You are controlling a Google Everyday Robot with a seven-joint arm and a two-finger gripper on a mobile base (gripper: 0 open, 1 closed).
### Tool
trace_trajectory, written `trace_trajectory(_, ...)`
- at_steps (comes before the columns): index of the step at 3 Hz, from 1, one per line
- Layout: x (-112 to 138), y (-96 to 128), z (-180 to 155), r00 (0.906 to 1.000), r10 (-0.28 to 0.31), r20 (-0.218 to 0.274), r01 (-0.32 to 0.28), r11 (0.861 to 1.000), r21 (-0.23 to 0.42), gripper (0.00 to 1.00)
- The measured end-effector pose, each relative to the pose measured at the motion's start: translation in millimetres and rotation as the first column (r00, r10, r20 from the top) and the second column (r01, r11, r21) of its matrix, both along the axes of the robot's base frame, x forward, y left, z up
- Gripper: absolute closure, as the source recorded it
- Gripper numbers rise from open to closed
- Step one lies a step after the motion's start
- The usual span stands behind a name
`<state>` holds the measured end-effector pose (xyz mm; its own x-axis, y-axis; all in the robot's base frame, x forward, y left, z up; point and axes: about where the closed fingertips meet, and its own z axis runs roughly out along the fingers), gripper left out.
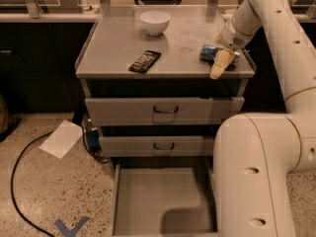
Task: Place redbull can into bottom drawer
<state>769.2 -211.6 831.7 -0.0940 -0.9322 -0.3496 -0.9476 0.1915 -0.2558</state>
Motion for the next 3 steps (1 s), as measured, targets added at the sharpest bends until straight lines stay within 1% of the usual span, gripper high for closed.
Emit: trace_trajectory(3,0.0,0.0,0.1,1.0,0.0,0.0,0.0,1.0,0.0,0.88)
